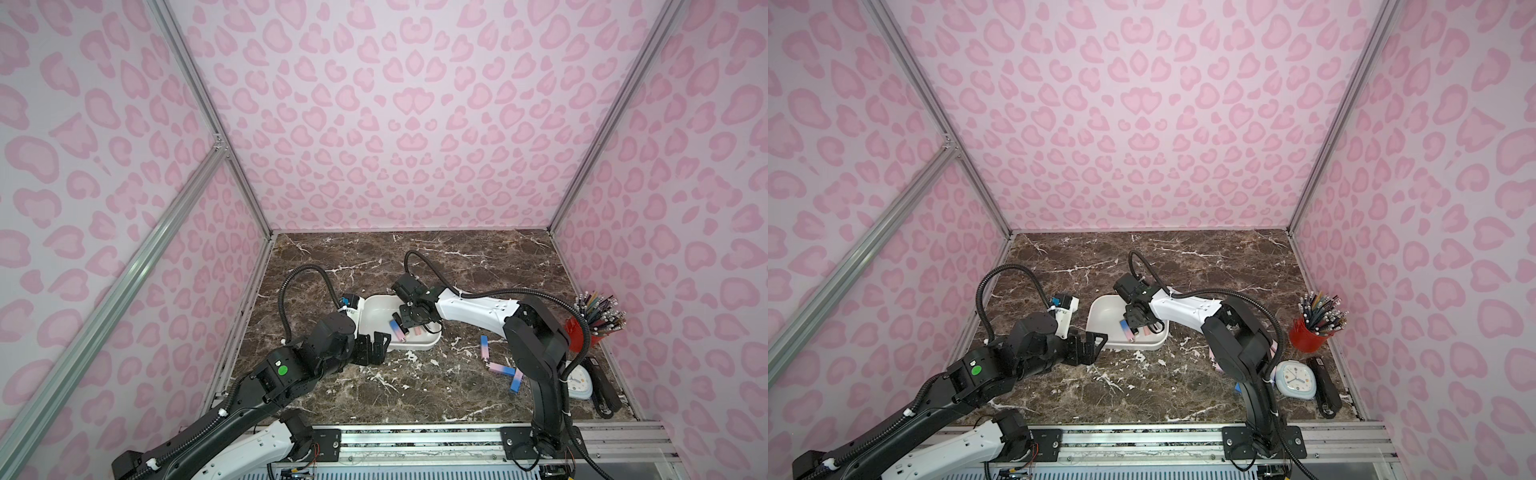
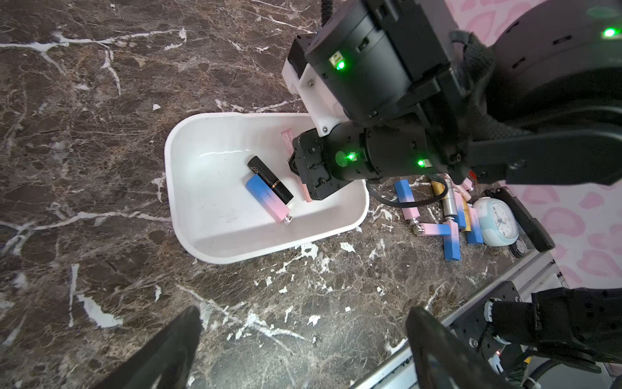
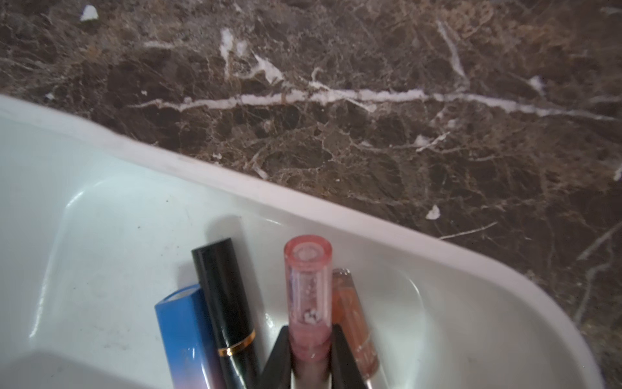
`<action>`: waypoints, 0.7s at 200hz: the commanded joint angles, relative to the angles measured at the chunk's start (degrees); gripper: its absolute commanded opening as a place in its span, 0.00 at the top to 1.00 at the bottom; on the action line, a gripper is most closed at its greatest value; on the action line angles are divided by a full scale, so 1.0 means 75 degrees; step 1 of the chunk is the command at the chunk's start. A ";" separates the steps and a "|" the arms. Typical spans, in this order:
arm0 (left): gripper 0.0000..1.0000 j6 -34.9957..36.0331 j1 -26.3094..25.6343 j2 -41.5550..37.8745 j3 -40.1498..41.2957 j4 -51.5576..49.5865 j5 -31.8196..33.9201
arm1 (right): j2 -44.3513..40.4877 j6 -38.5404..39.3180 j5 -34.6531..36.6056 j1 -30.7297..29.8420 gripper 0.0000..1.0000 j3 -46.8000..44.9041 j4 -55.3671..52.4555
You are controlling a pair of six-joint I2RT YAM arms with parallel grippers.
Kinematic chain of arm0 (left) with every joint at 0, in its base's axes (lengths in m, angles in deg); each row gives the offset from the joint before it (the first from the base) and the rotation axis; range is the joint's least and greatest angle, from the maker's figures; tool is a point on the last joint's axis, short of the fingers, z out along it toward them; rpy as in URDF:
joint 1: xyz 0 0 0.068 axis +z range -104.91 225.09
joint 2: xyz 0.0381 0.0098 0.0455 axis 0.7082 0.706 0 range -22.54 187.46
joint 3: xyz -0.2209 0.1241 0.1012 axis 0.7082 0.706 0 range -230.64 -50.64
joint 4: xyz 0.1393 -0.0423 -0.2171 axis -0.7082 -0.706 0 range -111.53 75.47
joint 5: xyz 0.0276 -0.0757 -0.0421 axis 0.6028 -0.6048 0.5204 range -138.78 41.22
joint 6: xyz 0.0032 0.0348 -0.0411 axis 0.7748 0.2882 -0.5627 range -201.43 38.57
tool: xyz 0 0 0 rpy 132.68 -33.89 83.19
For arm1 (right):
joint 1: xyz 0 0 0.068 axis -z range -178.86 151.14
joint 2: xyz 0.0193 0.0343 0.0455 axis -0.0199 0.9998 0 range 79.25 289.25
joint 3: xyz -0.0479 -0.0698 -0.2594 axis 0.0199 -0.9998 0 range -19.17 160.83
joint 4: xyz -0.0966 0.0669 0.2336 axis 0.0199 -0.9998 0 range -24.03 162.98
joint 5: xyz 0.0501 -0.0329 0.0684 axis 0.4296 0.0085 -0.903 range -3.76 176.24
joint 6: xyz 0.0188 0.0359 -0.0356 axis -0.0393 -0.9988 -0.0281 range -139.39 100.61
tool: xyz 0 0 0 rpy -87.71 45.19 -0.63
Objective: Put the lipstick into the storage box
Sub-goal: Place the lipstick in the storage box.
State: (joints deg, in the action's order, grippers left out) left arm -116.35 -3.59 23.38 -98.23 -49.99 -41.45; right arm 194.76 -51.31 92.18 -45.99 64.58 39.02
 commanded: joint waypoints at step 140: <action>0.02 0.0279 0.0010 0.1693 -0.0530 0.0981 -0.1182 | -0.4142 0.0120 0.0979 0.2503 0.63 -0.3657 -0.0330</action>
State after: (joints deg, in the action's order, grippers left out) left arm -114.82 -3.55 34.19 -100.98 -46.39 -47.48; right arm 167.17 -49.84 98.21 -32.20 42.59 36.66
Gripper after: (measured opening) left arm 0.977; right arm 0.372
